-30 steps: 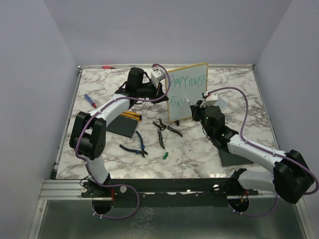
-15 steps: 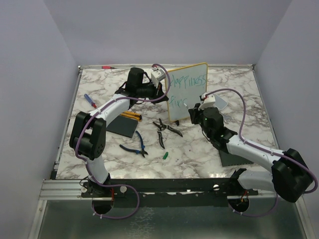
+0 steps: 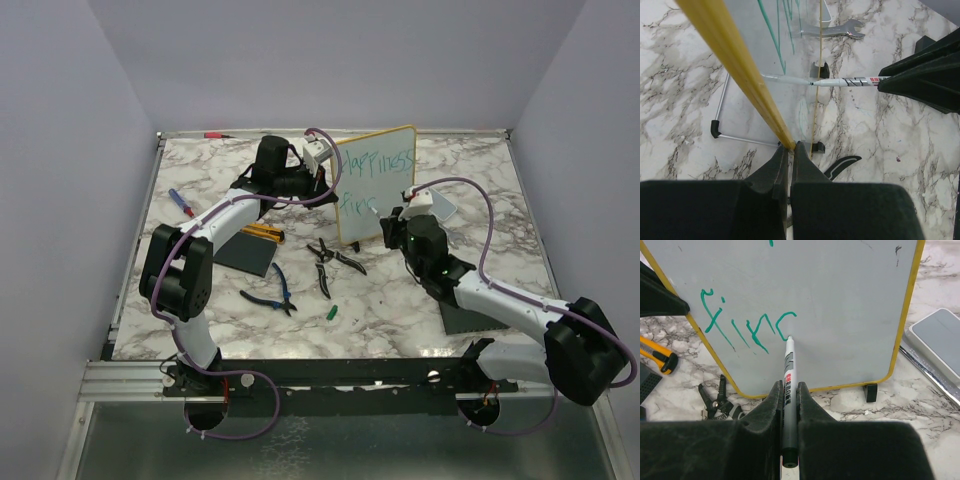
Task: Write a sentence on the whiteboard
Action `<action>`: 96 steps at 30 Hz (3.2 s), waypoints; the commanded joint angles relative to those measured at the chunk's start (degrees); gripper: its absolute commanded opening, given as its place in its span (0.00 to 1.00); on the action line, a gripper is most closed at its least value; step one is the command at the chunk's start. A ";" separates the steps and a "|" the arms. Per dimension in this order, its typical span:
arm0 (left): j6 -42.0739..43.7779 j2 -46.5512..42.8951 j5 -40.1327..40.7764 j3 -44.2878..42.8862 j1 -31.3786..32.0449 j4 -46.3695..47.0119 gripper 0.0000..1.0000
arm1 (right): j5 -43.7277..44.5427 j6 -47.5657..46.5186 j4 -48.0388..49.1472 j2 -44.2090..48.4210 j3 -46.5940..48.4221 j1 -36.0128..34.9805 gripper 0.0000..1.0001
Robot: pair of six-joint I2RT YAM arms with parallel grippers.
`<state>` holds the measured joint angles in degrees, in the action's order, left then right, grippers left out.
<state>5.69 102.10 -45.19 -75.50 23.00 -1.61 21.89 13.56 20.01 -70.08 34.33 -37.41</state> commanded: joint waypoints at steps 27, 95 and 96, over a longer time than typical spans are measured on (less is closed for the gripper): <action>2.92 -1.60 0.72 1.24 0.29 -1.65 0.00 | 1.58 -0.84 2.27 -1.55 1.63 0.24 0.01; 3.27 -1.75 0.98 1.33 0.29 -2.00 0.00 | 7.28 -1.49 5.50 0.65 -3.20 0.59 0.01; 3.28 -1.72 0.98 1.33 0.29 -2.04 0.00 | 7.27 -1.66 5.50 1.09 -2.98 0.58 0.01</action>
<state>6.13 101.67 -45.15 -75.29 23.00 -2.37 27.44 11.97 25.39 -70.35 31.03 -37.06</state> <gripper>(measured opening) 0.017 0.085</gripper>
